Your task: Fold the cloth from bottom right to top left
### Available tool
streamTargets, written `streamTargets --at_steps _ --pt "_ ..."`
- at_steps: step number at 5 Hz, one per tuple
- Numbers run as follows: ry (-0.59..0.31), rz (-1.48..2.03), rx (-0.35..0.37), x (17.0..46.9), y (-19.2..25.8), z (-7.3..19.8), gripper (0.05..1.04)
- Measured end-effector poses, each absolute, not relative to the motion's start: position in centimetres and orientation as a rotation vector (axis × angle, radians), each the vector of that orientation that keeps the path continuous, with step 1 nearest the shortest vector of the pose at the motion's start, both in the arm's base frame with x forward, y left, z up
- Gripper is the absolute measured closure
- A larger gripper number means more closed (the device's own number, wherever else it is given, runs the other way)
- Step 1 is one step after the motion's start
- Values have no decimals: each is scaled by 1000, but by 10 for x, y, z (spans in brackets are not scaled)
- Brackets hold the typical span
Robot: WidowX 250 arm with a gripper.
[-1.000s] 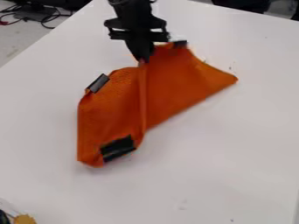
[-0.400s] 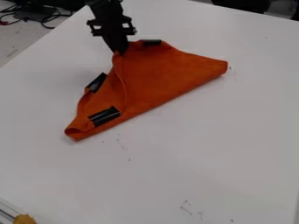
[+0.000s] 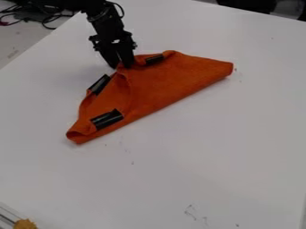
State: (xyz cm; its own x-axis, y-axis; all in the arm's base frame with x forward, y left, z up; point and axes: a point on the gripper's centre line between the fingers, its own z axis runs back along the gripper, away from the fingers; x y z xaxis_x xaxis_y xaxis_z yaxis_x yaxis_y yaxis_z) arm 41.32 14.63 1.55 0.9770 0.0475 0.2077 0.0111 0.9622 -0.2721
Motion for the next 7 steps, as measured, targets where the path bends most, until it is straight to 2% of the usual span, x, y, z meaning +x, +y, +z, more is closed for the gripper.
streamTargets --at_steps 1,3,4,5,6,7 --pt "-290 11 -214 407 146 50 89" --pt "-373 4 -74 391 125 98 83" --pt "-314 -6 -10 388 108 107 83" --pt "-250 -37 -10 399 97 121 83" --pt "-225 -30 -19 397 88 118 83" --pt "-207 -25 -45 389 50 106 84"
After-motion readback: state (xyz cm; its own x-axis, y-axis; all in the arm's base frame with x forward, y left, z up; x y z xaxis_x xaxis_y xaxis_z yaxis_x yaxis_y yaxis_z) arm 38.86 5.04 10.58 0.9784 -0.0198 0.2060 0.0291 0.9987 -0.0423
